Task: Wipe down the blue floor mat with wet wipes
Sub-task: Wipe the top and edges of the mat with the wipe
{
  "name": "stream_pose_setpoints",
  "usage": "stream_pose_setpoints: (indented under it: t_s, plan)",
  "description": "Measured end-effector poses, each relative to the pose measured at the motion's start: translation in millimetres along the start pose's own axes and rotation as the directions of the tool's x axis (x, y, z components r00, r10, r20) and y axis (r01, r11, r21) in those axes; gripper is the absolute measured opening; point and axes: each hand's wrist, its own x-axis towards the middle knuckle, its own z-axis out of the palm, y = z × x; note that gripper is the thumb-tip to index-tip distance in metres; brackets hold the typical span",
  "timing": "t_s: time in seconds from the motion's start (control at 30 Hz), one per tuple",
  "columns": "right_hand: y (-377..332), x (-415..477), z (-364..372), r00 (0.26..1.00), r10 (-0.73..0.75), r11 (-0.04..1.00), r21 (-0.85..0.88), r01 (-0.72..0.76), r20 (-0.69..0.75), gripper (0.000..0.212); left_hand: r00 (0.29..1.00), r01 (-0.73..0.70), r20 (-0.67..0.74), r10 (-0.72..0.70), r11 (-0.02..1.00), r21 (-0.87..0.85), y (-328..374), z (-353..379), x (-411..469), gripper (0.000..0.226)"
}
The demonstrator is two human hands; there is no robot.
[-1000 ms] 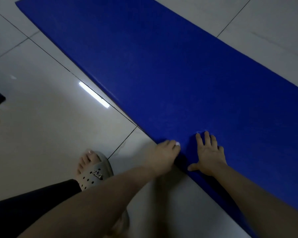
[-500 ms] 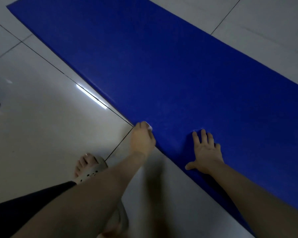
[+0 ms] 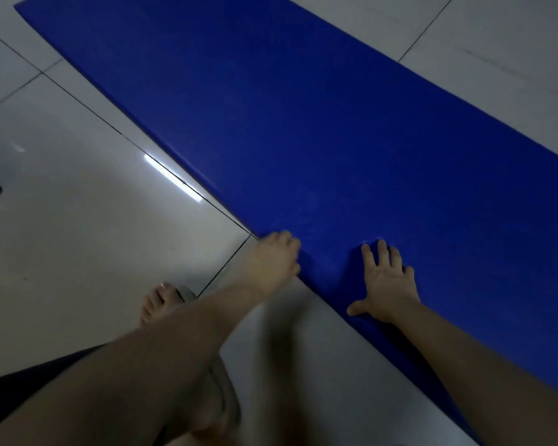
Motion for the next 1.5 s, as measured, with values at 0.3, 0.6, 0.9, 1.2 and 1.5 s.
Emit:
stream_pose_setpoints:
  t_s: [0.3, 0.6, 0.9, 1.2, 1.5]
  plan:
    - [0, 1, -1, 1.0, 0.01, 1.0, -0.009, -0.01, 0.013, 0.148, 0.789, 0.533, -0.071, -0.61, 0.738, -0.414, -26, -5, 11, 0.013]
    - [-2, 2, -4, 0.999, 0.019, 1.0, -0.004, -0.019, 0.032, 0.147, 0.992, 0.116, 0.095, -0.087, 0.919, -0.376, 79, 28, -40, 0.016]
    - [-1, 3, -1, 1.0, 0.009, 1.0, -0.009, -0.009, 0.012, 0.149, 0.898, 0.415, -0.037, -0.437, 0.873, -0.257, 5, -9, 23, 0.018]
    - [0, 4, 2, 1.0, 0.004, 1.0, 0.007, -0.004, 0.014, 0.148, 0.862, 0.487, -0.02, -0.507, 0.838, -0.245, -5, -2, 24, 0.013]
    - [2, 6, 3, 1.0, 0.0, 1.0, 0.017, 0.0, 0.019, 0.146, 0.912, 0.406, 0.059, -0.405, 0.877, -0.257, 76, 30, 3, 0.018]
